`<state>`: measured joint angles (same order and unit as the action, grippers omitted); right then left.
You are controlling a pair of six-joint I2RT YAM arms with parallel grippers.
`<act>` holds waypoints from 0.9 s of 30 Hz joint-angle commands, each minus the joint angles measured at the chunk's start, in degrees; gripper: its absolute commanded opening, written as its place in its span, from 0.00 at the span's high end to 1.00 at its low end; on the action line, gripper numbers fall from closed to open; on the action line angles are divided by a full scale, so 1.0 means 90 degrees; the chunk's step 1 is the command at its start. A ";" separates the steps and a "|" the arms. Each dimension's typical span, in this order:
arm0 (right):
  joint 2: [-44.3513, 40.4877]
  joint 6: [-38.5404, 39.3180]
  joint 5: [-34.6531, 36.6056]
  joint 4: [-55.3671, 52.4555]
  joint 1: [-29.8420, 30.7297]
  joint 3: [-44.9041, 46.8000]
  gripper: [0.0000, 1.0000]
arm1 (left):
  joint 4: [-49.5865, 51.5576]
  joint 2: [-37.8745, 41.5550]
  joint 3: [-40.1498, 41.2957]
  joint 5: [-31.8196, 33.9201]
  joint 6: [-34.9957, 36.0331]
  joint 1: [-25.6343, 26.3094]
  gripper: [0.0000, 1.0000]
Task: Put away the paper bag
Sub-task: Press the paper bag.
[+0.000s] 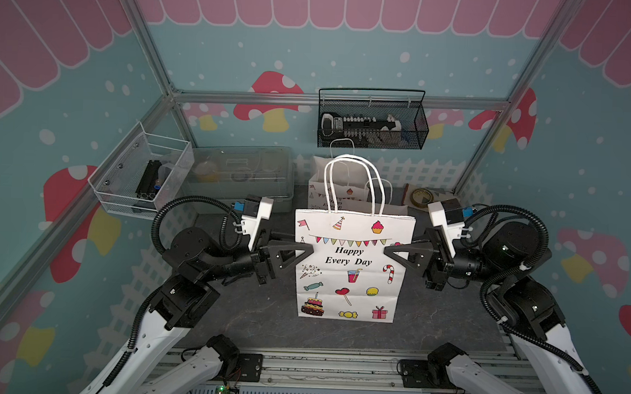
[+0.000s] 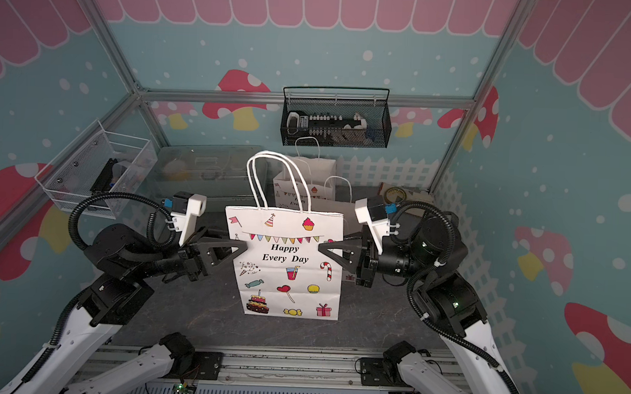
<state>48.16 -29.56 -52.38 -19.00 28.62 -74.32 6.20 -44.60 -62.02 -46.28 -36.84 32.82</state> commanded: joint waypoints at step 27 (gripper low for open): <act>-0.0003 0.0302 0.0185 -0.0091 0.0028 0.0346 0.63 | 0.1342 0.0090 -0.0037 0.0258 0.1027 0.0016 1.00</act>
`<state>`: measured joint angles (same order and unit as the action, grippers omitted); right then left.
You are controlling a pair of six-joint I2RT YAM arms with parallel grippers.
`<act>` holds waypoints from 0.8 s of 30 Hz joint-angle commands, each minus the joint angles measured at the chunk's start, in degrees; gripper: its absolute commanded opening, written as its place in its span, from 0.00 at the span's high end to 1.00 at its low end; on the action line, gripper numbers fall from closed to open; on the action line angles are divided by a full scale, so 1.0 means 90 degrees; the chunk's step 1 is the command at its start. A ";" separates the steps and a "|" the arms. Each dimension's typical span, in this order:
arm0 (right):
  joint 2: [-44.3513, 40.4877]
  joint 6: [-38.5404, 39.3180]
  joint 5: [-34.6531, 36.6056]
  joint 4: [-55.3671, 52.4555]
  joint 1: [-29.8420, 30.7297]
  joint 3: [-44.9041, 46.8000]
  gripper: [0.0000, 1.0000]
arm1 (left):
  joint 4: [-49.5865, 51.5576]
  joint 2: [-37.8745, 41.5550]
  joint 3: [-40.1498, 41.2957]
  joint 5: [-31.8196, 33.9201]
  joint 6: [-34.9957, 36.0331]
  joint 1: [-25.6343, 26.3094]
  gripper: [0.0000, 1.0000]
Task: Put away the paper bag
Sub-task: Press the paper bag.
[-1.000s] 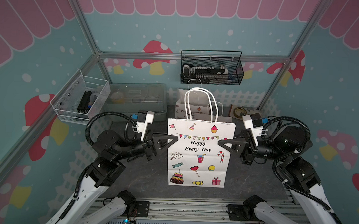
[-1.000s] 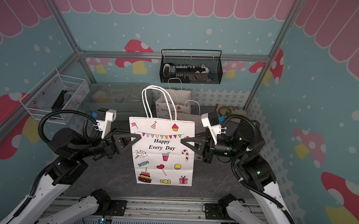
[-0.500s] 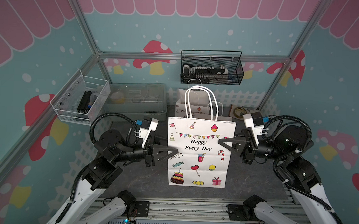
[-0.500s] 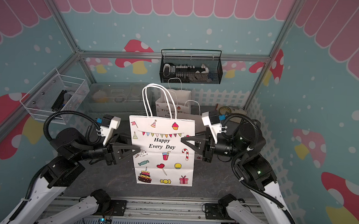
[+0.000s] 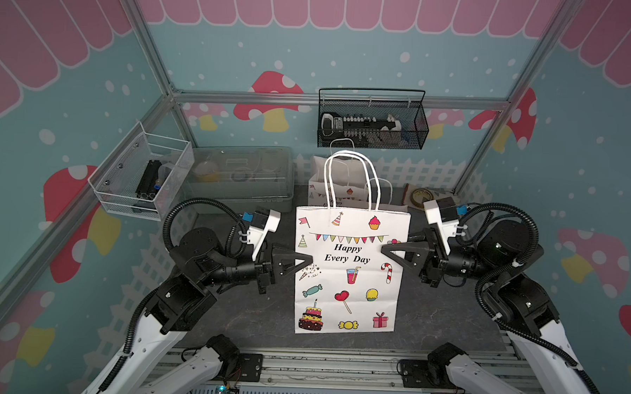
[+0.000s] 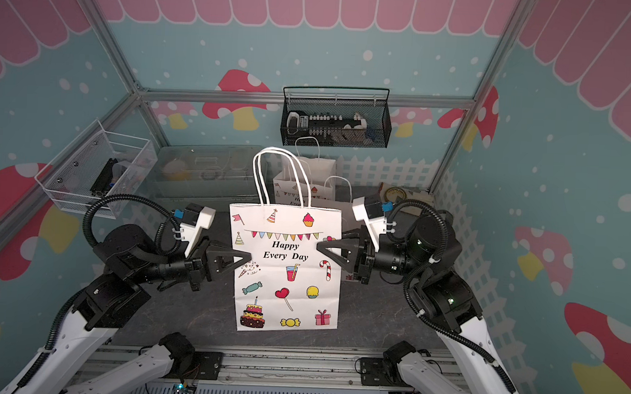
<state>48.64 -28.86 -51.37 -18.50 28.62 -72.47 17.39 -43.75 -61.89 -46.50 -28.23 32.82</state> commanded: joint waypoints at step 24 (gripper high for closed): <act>-0.0314 0.0443 0.0350 -0.0200 0.0031 0.0468 1.00 | -0.0184 -0.0225 0.0067 0.0013 -0.0079 0.0006 0.75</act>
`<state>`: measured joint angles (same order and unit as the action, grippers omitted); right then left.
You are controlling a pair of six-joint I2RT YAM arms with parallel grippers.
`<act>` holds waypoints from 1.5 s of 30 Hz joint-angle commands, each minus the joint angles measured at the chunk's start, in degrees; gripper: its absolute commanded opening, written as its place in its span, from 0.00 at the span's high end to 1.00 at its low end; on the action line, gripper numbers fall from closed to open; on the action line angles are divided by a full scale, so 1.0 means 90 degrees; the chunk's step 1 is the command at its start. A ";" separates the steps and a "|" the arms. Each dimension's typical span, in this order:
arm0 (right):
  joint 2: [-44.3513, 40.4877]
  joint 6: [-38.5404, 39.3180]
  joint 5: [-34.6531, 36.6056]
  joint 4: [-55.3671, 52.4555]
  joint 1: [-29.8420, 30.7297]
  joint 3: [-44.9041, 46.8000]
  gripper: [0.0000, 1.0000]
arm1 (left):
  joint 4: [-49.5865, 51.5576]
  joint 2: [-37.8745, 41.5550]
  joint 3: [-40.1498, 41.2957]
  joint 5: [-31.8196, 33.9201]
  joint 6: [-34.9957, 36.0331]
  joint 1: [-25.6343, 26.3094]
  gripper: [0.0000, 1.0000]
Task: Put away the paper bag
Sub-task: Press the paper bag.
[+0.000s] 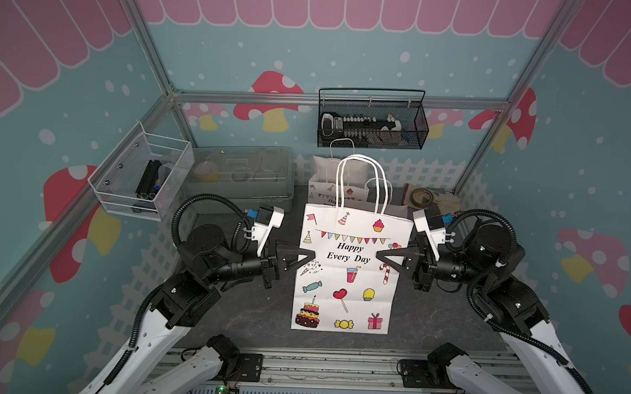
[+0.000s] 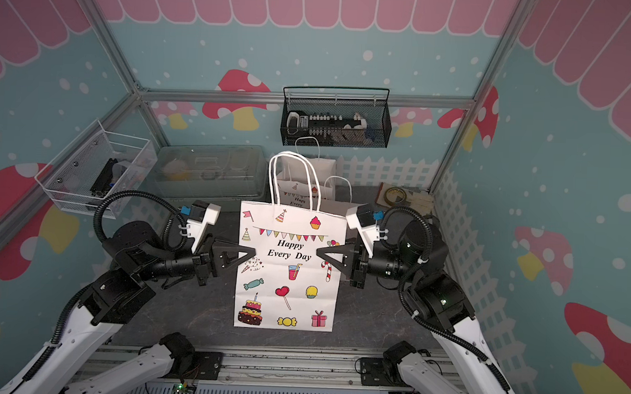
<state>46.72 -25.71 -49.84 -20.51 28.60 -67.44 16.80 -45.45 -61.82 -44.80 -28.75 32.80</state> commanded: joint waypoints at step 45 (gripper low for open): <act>-0.0260 0.0859 0.0810 -0.0506 -0.0032 -0.0697 0.01 | -0.0595 -0.1638 -0.1217 -0.3792 -0.0261 -0.1330 1.00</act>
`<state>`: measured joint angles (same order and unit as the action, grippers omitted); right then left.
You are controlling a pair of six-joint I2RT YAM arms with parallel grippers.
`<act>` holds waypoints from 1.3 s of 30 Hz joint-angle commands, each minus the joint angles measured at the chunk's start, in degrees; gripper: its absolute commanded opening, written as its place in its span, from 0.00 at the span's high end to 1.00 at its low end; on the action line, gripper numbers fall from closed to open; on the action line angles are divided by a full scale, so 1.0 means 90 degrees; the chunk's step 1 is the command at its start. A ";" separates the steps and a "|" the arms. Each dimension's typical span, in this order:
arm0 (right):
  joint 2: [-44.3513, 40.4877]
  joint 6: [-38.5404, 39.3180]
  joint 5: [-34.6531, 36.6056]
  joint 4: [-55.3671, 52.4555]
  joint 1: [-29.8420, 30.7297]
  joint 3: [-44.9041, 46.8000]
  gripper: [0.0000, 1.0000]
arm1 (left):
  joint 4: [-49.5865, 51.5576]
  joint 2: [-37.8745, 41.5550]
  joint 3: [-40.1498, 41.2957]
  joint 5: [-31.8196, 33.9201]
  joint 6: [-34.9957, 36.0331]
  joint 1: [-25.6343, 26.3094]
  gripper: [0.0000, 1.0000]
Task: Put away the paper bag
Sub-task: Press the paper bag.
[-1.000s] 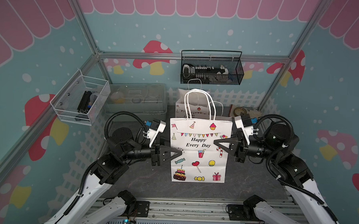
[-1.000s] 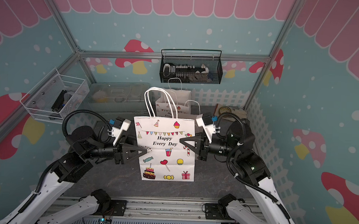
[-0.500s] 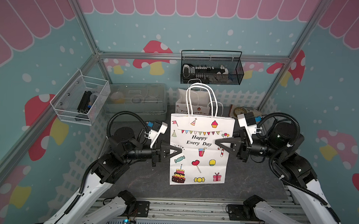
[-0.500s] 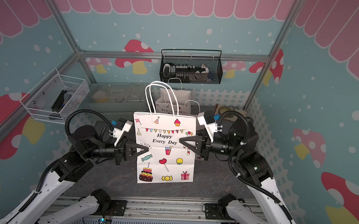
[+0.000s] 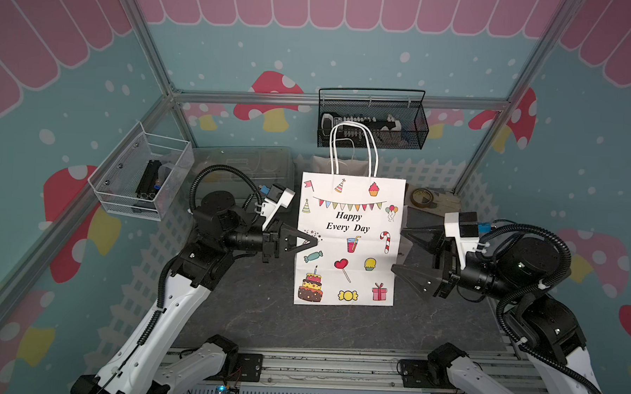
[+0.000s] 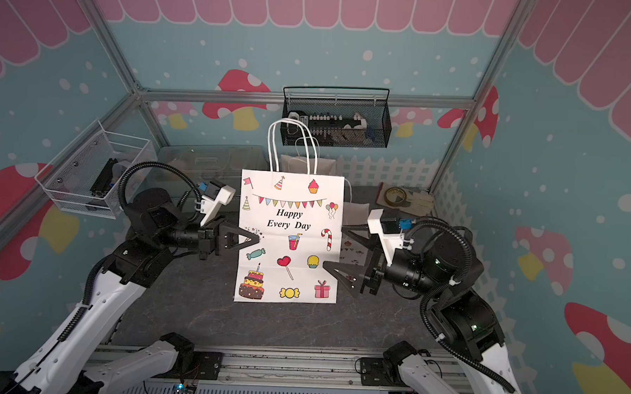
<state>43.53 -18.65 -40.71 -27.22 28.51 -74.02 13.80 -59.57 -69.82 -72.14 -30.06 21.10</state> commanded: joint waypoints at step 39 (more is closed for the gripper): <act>0.0620 -0.2914 -0.1911 0.3218 -0.0131 0.0720 0.40 | 0.0510 -0.0052 -0.1021 -0.0618 -0.0004 -0.0767 1.00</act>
<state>50.13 -42.11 -55.83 -3.49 27.35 -67.33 15.14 -60.71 -77.12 -81.14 -32.08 15.44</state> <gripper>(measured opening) 0.621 0.049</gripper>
